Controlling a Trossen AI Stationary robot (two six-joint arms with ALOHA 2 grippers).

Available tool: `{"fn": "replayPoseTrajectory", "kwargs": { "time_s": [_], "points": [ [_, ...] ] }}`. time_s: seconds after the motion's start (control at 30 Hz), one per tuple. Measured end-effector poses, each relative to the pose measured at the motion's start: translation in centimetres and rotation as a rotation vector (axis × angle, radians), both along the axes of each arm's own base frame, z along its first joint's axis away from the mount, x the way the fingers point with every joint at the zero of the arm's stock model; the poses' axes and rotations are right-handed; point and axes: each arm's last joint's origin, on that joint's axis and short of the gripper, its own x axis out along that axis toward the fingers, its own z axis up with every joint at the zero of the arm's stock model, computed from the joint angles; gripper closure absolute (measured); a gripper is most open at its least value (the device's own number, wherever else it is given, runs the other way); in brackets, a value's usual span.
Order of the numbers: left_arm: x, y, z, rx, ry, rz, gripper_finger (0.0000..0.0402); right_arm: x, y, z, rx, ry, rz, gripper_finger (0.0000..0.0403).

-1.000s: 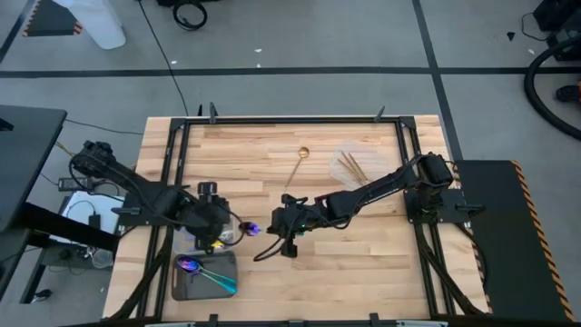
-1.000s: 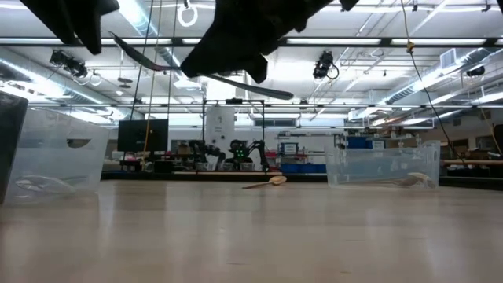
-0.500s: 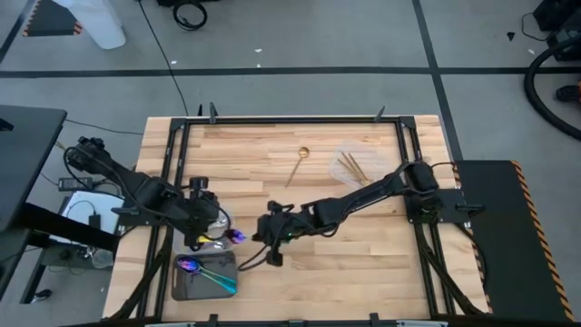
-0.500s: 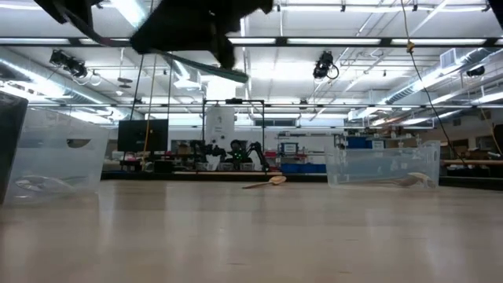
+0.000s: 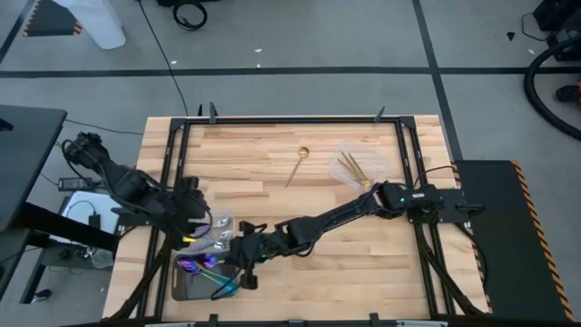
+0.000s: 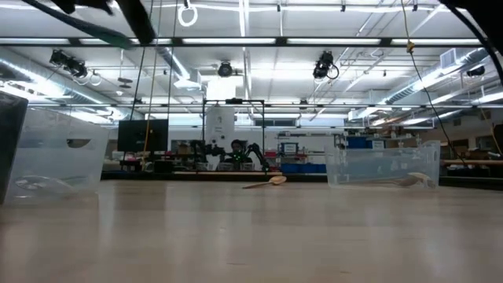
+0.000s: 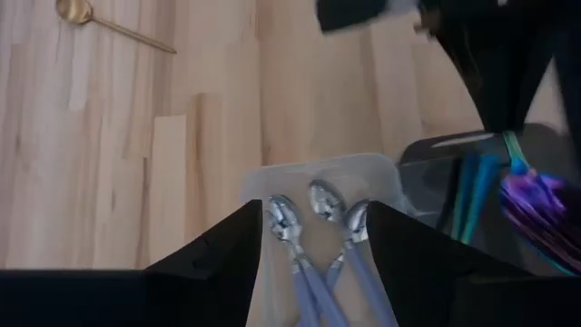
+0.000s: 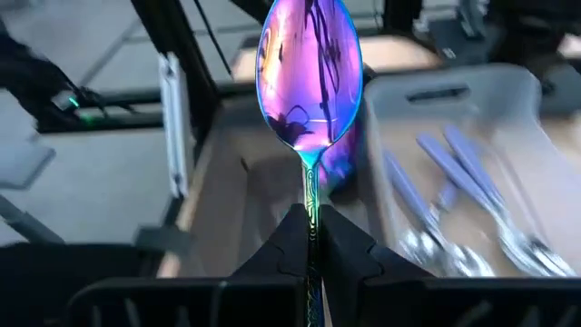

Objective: Sort silverware by color (type)
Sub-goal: Put the blue spoon into the black bin

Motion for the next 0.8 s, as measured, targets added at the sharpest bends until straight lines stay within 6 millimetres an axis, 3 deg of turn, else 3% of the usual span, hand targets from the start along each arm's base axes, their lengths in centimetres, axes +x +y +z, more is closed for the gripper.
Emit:
{"fn": "replayPoseTrajectory", "kwargs": {
  "time_s": [0.3, 0.63, 0.8],
  "points": [
    [-2.7, 1.3, 1.7, -0.115, -0.130, 0.057, 0.0196, 2.6, 1.3, 0.3, 0.102, -0.166, 0.115, 0.0382],
    [-3.9, 2.6, 2.6, -0.133, -0.237, 0.135, 0.0196, 3.3, -0.1, 0.7, 0.100, -0.225, 0.122, 0.0382],
    [-3.8, 2.6, 2.6, -0.112, -0.251, 0.150, 0.0196, 3.3, -0.1, -0.8, 0.112, -0.290, 0.136, 0.0382]
  ]
}}
